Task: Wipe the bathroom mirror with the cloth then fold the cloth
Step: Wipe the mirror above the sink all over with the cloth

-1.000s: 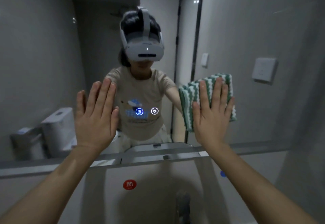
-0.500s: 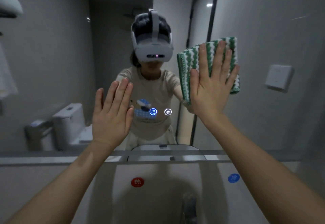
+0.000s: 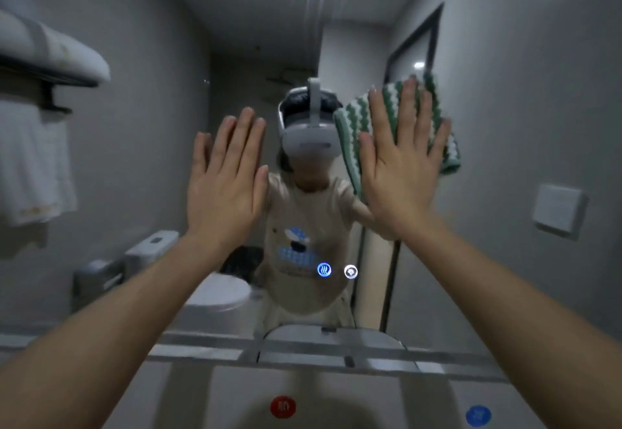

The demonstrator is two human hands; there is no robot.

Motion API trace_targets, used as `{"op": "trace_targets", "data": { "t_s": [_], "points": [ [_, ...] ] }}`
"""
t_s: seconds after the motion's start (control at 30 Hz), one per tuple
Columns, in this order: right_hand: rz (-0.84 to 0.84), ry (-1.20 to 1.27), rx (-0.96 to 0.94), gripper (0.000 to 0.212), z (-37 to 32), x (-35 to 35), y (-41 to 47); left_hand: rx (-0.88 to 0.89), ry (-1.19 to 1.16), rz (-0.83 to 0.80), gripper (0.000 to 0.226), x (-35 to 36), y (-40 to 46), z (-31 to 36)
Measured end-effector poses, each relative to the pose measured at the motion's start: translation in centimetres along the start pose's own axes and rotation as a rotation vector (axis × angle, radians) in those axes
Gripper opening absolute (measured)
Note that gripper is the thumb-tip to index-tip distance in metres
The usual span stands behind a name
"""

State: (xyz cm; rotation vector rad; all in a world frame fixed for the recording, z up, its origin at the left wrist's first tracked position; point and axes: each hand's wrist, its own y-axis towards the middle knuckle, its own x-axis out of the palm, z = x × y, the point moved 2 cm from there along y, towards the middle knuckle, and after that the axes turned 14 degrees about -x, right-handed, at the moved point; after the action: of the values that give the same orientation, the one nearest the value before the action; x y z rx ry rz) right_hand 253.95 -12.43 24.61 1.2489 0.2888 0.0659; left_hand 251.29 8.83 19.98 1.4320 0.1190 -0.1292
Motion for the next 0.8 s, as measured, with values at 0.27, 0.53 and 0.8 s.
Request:
{"op": "trace_targets", "data": {
  "t_s": [0.27,0.53,0.8],
  "points": [
    [-0.043,0.048,-0.138,0.053,-1.5,-2.3,17.5,-0.049,0.071,0.024,0.057,-2.4,13.1,-2.4],
    [-0.035,0.062,-0.17,0.052,-2.5,-3.5,27.7,0.04,0.095,0.058,0.064,-3.1,19.3,-3.8],
    [0.016,0.066,-0.133,0.051,-3.0,-3.5,28.3,0.034,-0.003,0.065,0.065,-2.6,19.3,-4.1]
  ]
}}
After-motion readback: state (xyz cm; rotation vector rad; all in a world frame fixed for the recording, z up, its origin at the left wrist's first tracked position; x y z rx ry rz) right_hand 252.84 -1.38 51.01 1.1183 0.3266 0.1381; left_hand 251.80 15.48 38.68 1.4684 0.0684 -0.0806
